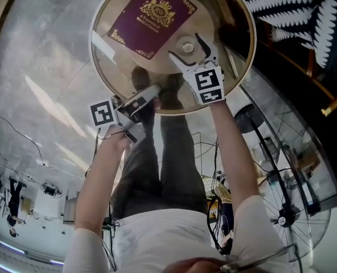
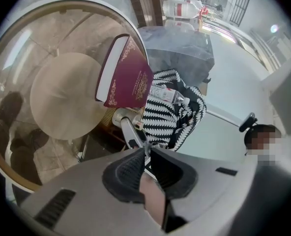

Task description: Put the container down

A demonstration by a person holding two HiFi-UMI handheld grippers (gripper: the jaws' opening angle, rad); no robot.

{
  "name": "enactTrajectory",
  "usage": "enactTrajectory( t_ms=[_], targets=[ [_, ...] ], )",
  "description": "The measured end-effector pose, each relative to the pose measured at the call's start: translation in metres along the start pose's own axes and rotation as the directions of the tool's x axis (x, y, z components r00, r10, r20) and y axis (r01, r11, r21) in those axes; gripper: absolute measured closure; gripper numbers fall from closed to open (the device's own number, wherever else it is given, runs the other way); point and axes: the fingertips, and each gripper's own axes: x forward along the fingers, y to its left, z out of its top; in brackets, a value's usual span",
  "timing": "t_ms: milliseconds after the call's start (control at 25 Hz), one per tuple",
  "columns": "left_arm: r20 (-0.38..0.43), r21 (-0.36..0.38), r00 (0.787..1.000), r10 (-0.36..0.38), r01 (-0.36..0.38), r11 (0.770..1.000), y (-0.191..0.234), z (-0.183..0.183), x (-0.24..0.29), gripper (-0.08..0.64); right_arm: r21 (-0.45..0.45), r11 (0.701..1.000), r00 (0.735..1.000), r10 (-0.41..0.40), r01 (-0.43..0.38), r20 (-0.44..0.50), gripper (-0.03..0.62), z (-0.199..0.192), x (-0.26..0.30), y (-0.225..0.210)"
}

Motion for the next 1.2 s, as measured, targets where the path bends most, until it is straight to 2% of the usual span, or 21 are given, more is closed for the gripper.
enactTrajectory(
  t_ms=[200,360,520,640,800,1040,1200],
  targets=[
    [0.002,0.026,1.0,0.006,-0.006,1.0,-0.02,-0.005,-0.007,0.523,0.012,1.0,1.0,-0.009,0.009,0.023,0.193,0.022,-0.026,0.005],
    [0.007,0.045,1.0,-0.007,0.007,0.999,-0.046,-0.008,-0.01,0.523,0.032,0.999,0.999,-0.014,0.012,0.045,0.226,0.043,-0.056,0.01],
    [0.011,0.041,0.999,-0.03,0.029,0.999,-0.09,-0.019,-0.017,0.523,0.064,0.998,0.999,-0.017,0.014,0.049,0.269,0.069,-0.105,0.021],
    [0.018,0.087,0.999,-0.04,0.038,0.996,-0.134,-0.029,-0.024,0.523,0.08,0.997,0.997,-0.024,0.018,0.074,0.317,0.104,-0.15,0.032],
    [0.022,0.25,1.0,0.001,-0.007,0.968,-0.194,-0.045,-0.033,0.523,0.111,0.993,0.992,-0.055,0.042,0.116,0.356,0.145,-0.21,0.047],
    [-0.019,0.302,1.0,0.02,-0.013,0.953,-0.25,-0.094,-0.054,0.523,0.137,0.989,0.979,-0.084,0.059,0.183,0.414,0.192,-0.299,0.083],
    [-0.068,0.45,0.998,0.002,0.029,0.892,-0.296,-0.125,-0.067,0.523,0.134,0.987,0.967,-0.116,0.087,0.227,0.432,0.221,-0.352,0.097]
  ],
)
